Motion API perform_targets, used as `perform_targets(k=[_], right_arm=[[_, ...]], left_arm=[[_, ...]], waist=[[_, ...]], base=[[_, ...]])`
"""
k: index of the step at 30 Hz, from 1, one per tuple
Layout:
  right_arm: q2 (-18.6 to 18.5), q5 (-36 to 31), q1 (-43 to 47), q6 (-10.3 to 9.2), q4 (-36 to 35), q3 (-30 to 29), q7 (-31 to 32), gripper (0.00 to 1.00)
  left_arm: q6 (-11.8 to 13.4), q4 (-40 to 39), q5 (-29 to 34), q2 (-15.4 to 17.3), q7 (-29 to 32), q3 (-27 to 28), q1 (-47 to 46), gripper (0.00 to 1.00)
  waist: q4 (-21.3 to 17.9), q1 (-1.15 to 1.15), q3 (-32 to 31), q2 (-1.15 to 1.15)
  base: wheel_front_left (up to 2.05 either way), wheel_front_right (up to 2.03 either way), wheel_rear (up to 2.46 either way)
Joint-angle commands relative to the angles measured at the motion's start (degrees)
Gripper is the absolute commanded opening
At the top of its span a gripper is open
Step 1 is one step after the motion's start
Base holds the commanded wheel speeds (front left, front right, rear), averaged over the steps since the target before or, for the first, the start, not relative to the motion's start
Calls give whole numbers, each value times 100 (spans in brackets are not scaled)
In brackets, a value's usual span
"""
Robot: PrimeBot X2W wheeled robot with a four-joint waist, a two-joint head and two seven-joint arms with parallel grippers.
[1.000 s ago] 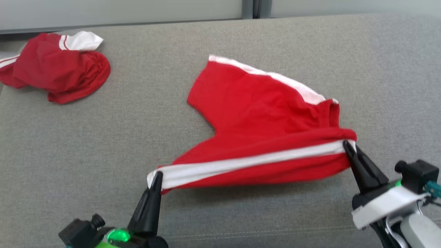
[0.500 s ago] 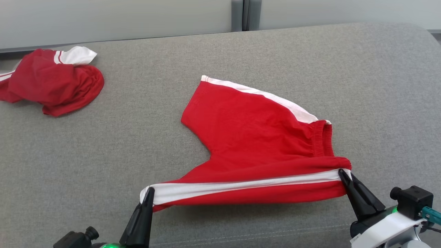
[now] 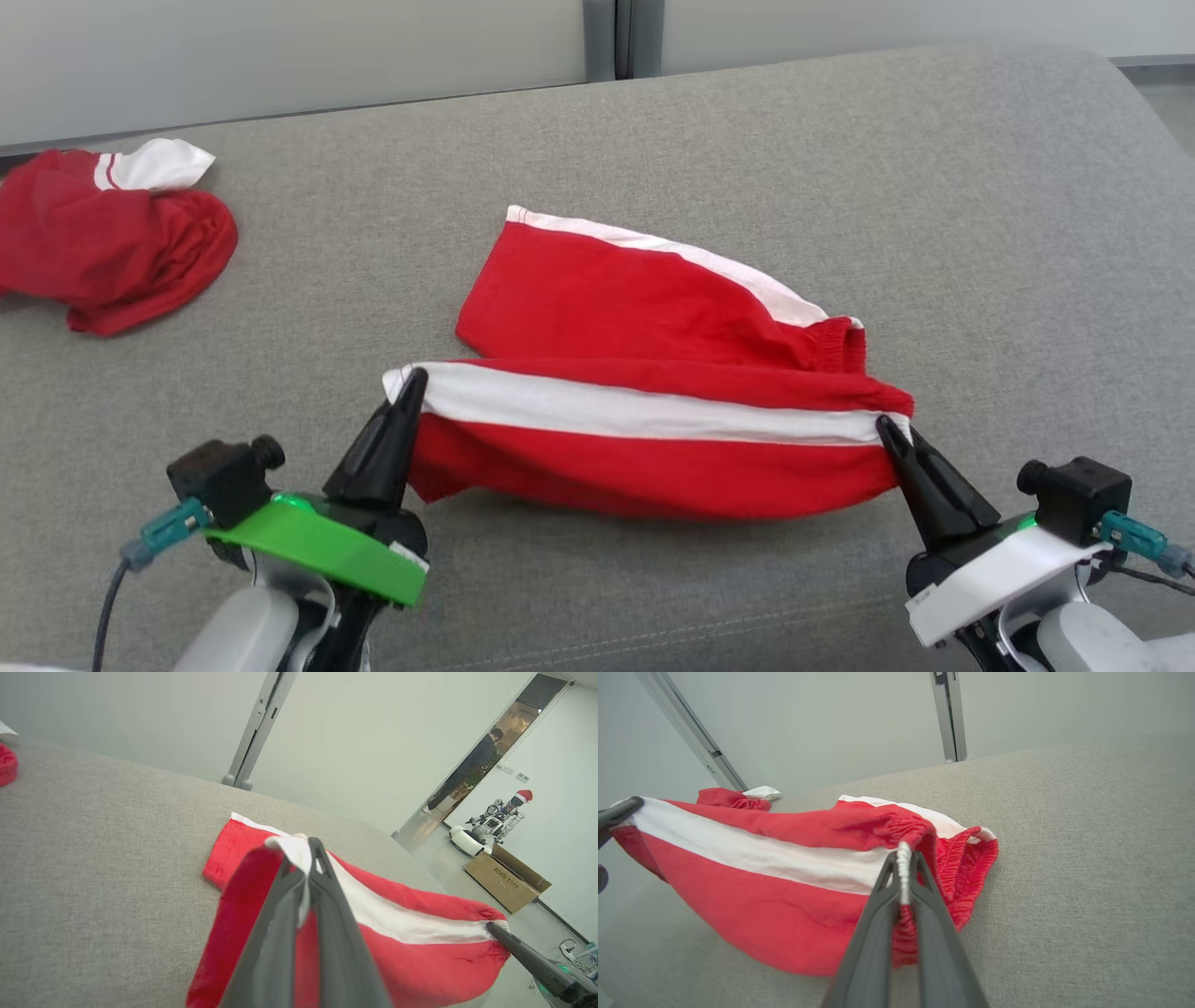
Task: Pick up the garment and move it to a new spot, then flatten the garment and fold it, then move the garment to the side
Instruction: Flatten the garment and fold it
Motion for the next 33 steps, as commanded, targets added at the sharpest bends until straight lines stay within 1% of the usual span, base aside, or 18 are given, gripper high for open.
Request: perform_targets(k=[1, 3, 6, 12, 16, 20, 21, 29, 33], right_arm=[[36, -3, -138, -10, 50, -21, 18, 0], [149, -33, -306, -9, 124, -64, 9, 0], [348, -55, -543, -9, 255, -161, -9, 0], [787, -162, -1020, -9, 518, -325, -30, 0], [1100, -123, -1346, -8, 735, -446, -71, 0], [1295, -88, -1733, -8, 1015, -434, -114, 0], [1295, -88, -1733, -8, 1015, -434, -114, 0], [1519, 71, -2534, -8, 1747, -302, -161, 0], [1560, 103, -2763, -8, 1958, -241, -166, 0]], left_arm=[[-9, 128, -56, 59, 3, -14, -246, 0], [-9, 367, -79, 128, -7, -107, -616, 0], [-9, 691, 71, 300, 57, -352, -1251, 0], [-9, 1391, 30, 415, 321, -849, -2530, 0], [-9, 1987, -28, 332, 410, -1142, -3238, 0], [-9, 2622, -64, 210, 338, -1357, -3819, 0], [-9, 2622, -64, 210, 338, -1357, -3819, 0], [-9, 3726, -155, 84, 240, -1675, -4596, 0], [-9, 4020, -272, 49, 128, -1775, -4834, 0]], waist=[[-148, 0, 151, 0], [-270, 0, 280, 0], [-431, 0, 524, 0], [-746, 0, 1128, 0], [-919, 0, 1511, 0], [-1053, 0, 1841, 0], [-1053, 0, 1841, 0], [-1185, 0, 2205, 0], [-1189, 0, 2257, 0]], base=[[0, 0, 0], [0, 0, 0], [0, 0, 0], [0, 0, 0], [0, 0, 0], [0, 0, 0], [0, 0, 0], [0, 0, 0], [0, 0, 0]])
